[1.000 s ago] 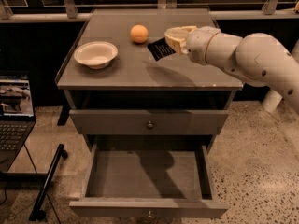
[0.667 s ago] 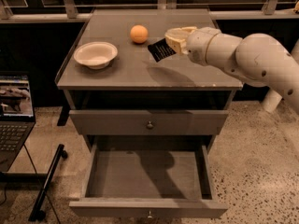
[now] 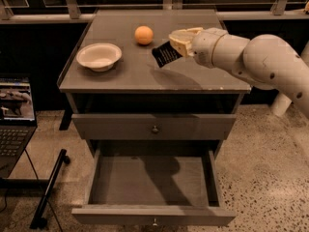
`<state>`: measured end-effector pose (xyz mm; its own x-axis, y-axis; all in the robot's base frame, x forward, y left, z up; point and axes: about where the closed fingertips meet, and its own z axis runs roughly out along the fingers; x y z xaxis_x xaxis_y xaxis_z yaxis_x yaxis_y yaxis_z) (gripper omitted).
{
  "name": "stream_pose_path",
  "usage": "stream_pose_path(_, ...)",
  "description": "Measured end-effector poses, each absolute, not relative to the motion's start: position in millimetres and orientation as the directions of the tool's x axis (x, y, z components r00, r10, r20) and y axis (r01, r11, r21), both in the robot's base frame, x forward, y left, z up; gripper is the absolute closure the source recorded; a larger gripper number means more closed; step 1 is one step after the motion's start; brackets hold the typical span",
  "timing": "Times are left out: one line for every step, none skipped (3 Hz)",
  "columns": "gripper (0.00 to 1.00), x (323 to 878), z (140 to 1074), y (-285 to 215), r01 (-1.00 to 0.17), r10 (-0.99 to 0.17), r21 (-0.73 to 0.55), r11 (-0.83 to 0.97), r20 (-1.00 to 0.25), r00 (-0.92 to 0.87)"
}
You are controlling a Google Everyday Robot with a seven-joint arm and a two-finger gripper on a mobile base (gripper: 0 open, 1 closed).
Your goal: Pick rxbar chocolate from middle drawer and place on counter
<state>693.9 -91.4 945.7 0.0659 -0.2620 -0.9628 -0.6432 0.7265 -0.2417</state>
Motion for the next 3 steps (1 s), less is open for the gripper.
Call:
stream_pose_path(0.12, 693.9, 945.7, -91.4, -0.643, -0.262, -0.242, 0.726, -0.963, 0.066)
stream_pose_path(0.00, 693.9, 945.7, -91.3, -0.643, -0.262, -0.242, 0.726, -0.963, 0.066)
stream_pose_path(0.00, 693.9, 945.7, -91.3, -0.643, -0.262, -0.242, 0.726, -0.963, 0.066)
